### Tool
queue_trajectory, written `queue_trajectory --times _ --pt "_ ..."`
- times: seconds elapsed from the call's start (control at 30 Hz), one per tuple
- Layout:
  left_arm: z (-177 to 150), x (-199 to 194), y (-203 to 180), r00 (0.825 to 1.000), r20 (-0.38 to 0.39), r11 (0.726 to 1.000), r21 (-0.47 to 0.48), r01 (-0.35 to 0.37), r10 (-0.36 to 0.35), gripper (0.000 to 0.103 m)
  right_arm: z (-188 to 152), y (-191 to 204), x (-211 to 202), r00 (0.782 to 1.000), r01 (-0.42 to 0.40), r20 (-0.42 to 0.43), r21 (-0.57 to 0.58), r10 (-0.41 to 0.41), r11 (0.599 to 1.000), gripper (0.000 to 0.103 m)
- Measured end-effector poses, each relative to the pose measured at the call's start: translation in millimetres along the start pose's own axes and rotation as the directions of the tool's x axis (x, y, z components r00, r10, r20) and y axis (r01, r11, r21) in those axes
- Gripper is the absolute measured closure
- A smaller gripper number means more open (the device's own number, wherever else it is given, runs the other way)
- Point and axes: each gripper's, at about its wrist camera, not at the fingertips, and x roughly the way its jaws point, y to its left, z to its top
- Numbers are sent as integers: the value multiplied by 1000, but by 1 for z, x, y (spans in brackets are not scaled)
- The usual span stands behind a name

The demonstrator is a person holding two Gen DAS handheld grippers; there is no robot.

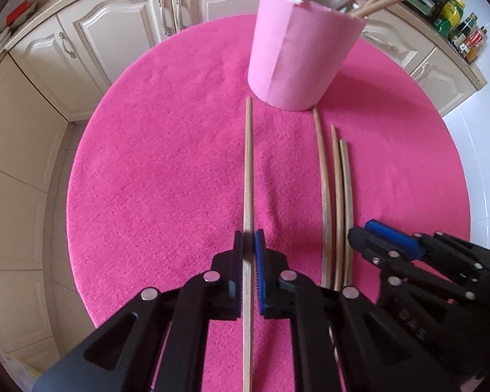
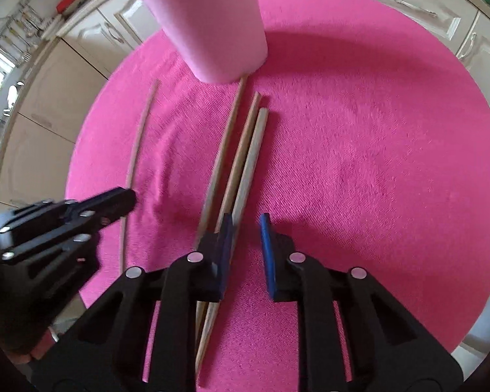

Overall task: Organize utensils
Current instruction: 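Grasp a chopstick with the left tool while the right tool grasps another, then lift the left tool's chopstick into the cup while the right tool inserts its chopstick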

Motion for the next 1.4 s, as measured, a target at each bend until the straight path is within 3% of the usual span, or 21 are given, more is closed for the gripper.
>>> queue_trajectory --times 0.37,0.43,0.63,0.7,0.9,1.17,1.33,1.4 --pt "-1 -7 5 1000 14 1000 -17 14 -13 96 19 25 9 994 84 -59 -78 -89 993 85" --pt "0 -10 5 1000 21 1000 -15 21 -20 96 20 24 9 995 80 -57 -77 -85 994 91" --pt "0 -24 3 996 67 999 -2 51 -50 96 21 0 1 999 11 -48 5 -11 1000 97" --pt "0 -30 1 994 88 998 4 63 -63 96 20 -12 -7 998 -48 -24 58 50 997 97" --pt "5 -48 -3 984 150 995 18 97 -99 96 14 -36 -40 991 -113 79 108 105 988 97" --pt "11 -85 -12 951 266 988 60 144 -155 97 16 -52 -96 948 -195 279 128 153 973 97" --pt "20 -117 -12 915 364 985 59 164 -174 97 25 -36 -128 908 -216 381 72 173 974 97" --pt "26 -131 -10 892 413 983 56 175 -182 97 26 -34 -141 889 -218 424 52 176 975 97"
